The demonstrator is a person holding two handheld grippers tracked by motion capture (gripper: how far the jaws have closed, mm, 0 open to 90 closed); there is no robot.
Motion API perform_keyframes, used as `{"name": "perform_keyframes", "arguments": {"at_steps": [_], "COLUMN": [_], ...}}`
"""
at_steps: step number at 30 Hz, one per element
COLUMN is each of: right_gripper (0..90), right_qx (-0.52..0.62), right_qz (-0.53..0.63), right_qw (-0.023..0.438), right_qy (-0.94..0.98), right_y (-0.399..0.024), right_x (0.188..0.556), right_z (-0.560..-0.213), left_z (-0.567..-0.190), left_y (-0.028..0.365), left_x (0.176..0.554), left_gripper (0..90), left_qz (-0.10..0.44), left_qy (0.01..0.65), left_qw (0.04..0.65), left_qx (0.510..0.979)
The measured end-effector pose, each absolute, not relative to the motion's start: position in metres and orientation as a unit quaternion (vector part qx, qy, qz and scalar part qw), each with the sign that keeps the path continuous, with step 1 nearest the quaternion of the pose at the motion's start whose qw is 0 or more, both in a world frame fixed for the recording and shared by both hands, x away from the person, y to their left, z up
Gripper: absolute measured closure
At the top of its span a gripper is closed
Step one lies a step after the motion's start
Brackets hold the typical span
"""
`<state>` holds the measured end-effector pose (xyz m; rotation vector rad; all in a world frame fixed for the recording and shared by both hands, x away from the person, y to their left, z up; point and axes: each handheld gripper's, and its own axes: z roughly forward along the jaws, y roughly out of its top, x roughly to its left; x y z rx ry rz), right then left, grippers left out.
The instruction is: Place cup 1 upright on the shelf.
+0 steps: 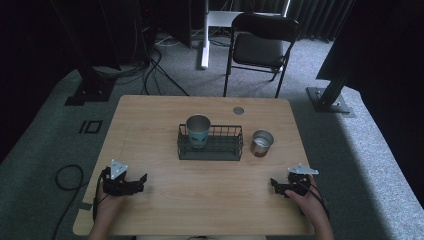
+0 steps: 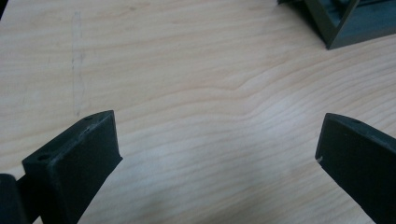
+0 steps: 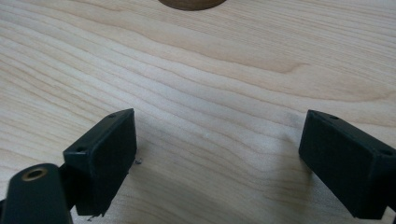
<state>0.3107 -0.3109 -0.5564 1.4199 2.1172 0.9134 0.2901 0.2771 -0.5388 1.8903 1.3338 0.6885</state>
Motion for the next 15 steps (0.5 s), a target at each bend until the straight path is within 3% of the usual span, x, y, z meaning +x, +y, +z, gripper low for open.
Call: {"name": "perform_keyframes", "arguments": {"at_steps": [15], "right_gripper": [10.9], "right_qx": [0.512], "right_qz": [0.329], "right_qw": [0.215], "right_qy": [0.764], "right_y": [-0.311], "right_x": [0.311], "right_z": [-0.556], "left_z": [-0.548], "left_y": [0.3], "left_x": [0.283], "left_gripper": [0.4], "left_qz": [0.258], "left_qy": [0.559], "left_qw": [0.319], "left_qx": [0.721]}}
